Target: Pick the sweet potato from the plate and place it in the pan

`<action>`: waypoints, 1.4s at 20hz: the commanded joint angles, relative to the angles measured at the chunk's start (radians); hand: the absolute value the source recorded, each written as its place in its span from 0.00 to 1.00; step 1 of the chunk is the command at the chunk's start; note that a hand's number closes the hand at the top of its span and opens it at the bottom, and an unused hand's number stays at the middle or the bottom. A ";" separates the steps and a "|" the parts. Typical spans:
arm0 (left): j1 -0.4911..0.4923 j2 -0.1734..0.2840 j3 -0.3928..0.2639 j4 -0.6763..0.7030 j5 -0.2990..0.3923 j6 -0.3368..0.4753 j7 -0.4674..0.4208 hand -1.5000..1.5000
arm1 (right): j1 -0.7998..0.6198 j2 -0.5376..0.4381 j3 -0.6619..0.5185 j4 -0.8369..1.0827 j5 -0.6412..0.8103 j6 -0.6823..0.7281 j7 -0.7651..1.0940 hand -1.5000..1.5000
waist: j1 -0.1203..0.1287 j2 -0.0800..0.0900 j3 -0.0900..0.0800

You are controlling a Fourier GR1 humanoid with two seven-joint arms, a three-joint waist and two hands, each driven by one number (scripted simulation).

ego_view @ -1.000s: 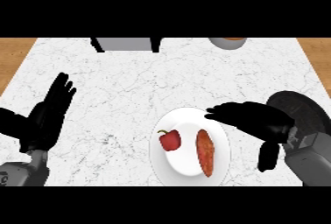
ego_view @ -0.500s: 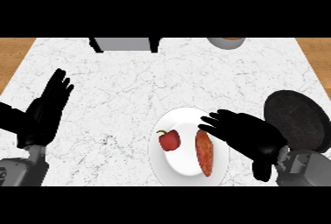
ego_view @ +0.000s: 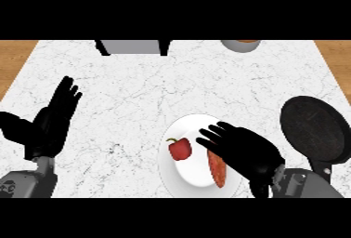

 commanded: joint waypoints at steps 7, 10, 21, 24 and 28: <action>0.023 -0.045 0.022 -0.069 -0.063 -0.017 0.043 0.50 | -0.010 0.149 0.024 0.205 0.183 -0.068 -0.005 0.00 | 0.003 0.000 0.000; -0.020 -0.051 0.065 -0.016 -0.049 -0.057 0.050 0.50 | -0.032 0.141 -0.030 0.267 0.189 -0.071 -0.090 0.00 | 0.002 0.001 0.000; -0.059 -0.092 0.085 0.010 -0.106 -0.089 0.083 0.50 | -0.067 0.242 -0.041 0.425 0.308 -0.094 -0.155 0.00 | 0.002 0.001 0.000; -0.062 -0.091 0.095 -0.048 -0.114 -0.084 0.135 0.50 | 0.018 0.240 -0.036 0.438 0.336 -0.188 -0.184 0.00 | 0.000 0.001 0.000; 0.037 -0.107 0.113 -0.104 -0.117 -0.115 0.103 0.50 | 0.041 0.287 -0.033 0.469 0.375 -0.195 -0.190 0.00 | 0.002 0.000 0.000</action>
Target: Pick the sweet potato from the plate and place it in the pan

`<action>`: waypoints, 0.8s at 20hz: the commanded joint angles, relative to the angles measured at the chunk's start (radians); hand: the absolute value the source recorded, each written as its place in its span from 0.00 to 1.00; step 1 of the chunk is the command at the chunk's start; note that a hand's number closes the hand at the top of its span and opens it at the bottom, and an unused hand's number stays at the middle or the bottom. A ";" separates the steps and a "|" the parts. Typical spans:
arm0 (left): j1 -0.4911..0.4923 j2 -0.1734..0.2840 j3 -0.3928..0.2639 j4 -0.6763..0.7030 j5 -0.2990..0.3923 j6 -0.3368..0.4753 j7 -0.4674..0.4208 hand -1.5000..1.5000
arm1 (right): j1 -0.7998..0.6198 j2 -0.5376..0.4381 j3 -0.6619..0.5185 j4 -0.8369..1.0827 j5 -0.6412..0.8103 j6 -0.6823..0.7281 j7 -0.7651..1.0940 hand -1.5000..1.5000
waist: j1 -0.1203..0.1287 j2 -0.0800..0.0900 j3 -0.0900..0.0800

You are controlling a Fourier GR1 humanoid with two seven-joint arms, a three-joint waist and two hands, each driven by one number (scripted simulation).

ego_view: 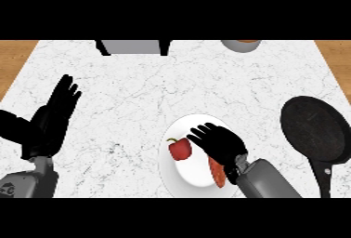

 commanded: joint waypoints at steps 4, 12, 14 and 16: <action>-0.033 -0.022 0.033 0.084 -0.011 -0.052 -0.051 0.50 | -0.019 0.083 -0.017 0.114 0.048 -0.013 -0.032 0.00 | -0.002 0.001 0.000; -0.057 0.005 0.086 0.051 0.009 -0.078 0.004 0.50 | -0.013 0.086 -0.015 0.214 0.093 -0.184 -0.174 1.00 | -0.001 0.001 0.000; -0.023 -0.068 0.011 0.002 -0.065 0.000 0.020 0.50 | 0.002 0.095 -0.032 0.205 0.089 -0.202 -0.189 1.00 | -0.002 0.000 0.000; -0.060 -0.050 0.044 0.064 -0.043 -0.039 0.007 0.50 | -0.026 0.098 -0.059 0.172 0.079 -0.118 -0.190 1.00 | -0.003 0.000 0.000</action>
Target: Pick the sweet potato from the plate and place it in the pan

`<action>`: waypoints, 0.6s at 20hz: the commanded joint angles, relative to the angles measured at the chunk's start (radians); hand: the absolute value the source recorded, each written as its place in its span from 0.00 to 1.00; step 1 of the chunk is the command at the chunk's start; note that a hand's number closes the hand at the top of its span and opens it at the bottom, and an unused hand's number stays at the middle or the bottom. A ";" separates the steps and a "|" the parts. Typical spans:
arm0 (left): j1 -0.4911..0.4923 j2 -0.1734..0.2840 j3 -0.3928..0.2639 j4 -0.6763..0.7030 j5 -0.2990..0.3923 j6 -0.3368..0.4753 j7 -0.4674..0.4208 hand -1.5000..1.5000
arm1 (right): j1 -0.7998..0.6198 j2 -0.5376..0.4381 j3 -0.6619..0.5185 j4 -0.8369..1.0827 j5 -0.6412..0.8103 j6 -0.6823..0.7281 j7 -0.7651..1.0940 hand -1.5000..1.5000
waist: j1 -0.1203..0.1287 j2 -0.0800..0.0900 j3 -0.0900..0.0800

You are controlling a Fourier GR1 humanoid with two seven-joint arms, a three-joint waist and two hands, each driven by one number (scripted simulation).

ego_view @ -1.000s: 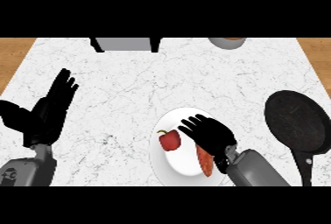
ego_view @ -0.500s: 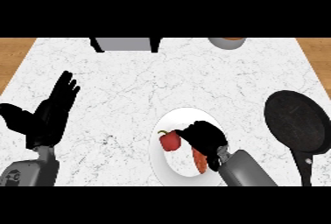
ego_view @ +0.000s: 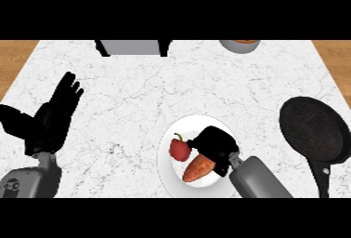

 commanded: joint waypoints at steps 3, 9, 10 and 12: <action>0.066 0.034 0.027 -0.112 0.021 -0.027 0.048 0.50 | 0.036 0.023 -0.098 0.058 -0.012 -0.023 0.068 1.00 | 0.008 0.006 0.004; 0.017 0.000 0.028 -0.016 0.001 0.009 0.010 0.50 | 0.100 0.108 -0.309 -0.023 -0.109 -0.136 0.603 1.00 | -0.028 0.004 0.004; 0.054 -0.011 0.017 -0.021 0.007 -0.007 -0.015 0.50 | 0.088 0.109 -0.325 -0.047 -0.104 -0.174 0.660 1.00 | -0.015 0.003 0.003; -0.014 0.000 0.016 0.003 0.005 -0.007 0.020 0.50 | 0.062 0.109 -0.290 -0.108 -0.091 -0.232 0.753 1.00 | -0.018 0.005 0.004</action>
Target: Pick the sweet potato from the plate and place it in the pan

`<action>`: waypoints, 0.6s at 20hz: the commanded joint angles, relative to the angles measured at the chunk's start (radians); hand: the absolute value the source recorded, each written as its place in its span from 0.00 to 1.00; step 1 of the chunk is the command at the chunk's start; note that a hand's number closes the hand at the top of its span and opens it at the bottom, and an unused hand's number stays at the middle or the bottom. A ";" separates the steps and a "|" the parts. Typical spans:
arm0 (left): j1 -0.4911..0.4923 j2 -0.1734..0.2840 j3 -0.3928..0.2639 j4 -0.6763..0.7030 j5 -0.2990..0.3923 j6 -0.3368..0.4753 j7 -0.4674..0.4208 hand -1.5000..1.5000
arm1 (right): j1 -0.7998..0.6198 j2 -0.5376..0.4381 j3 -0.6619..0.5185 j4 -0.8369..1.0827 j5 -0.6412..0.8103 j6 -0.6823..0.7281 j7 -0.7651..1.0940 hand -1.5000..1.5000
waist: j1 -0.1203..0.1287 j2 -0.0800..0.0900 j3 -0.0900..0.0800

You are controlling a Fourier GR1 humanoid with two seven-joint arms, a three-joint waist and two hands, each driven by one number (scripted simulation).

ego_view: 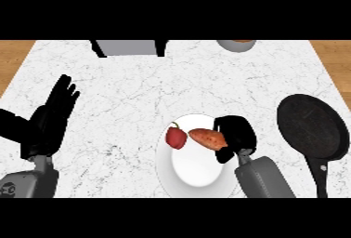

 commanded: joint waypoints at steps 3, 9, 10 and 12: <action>0.006 0.008 0.012 0.014 -0.004 -0.003 -0.009 0.50 | -0.001 0.010 0.070 -0.211 0.163 -0.122 0.309 1.00 | -0.001 -0.005 -0.001; 0.004 0.023 0.011 -0.006 0.003 -0.022 0.023 0.50 | -0.032 0.008 0.208 -0.459 0.364 -0.070 0.471 1.00 | 0.003 -0.005 0.000; -0.006 0.017 0.023 0.015 0.007 -0.020 -0.007 0.50 | -0.112 0.000 0.177 -0.524 0.358 0.030 0.487 1.00 | 0.000 -0.006 -0.001; -0.029 -0.013 -0.010 0.030 -0.027 0.003 -0.009 0.50 | -0.092 0.010 0.247 -0.603 0.354 0.117 0.573 1.00 | 0.008 0.001 0.000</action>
